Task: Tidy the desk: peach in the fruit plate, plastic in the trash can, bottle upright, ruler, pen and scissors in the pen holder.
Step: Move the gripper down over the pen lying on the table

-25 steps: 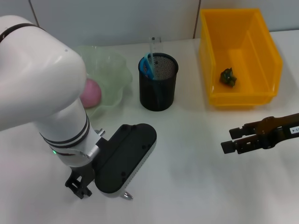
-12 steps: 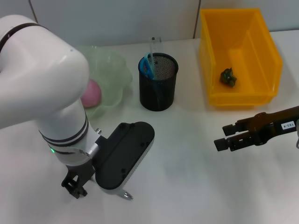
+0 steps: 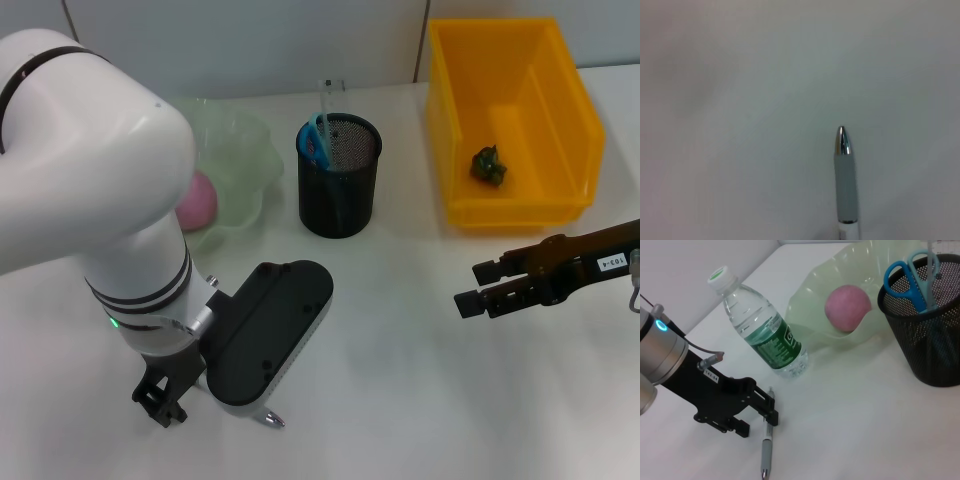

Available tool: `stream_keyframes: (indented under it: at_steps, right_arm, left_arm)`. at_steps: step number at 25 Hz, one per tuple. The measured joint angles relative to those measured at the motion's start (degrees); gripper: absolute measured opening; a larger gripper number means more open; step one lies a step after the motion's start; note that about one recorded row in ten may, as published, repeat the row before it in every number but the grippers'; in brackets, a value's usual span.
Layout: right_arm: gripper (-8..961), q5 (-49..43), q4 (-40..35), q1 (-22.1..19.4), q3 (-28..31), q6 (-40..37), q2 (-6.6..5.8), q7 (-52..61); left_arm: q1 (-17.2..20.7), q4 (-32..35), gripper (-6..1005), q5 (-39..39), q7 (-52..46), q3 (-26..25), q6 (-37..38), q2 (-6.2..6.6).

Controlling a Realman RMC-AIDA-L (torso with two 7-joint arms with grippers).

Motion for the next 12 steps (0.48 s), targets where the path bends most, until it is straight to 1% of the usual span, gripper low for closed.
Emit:
stream_keyframes:
  at_steps: [12]
  right_arm:
    - [839, 0.0, 0.09, 0.17, -0.05, 0.57, 0.16, -0.07]
  left_arm:
    - [-0.09, 0.01, 496, -0.45, -0.03, 0.02, 0.05, 0.0]
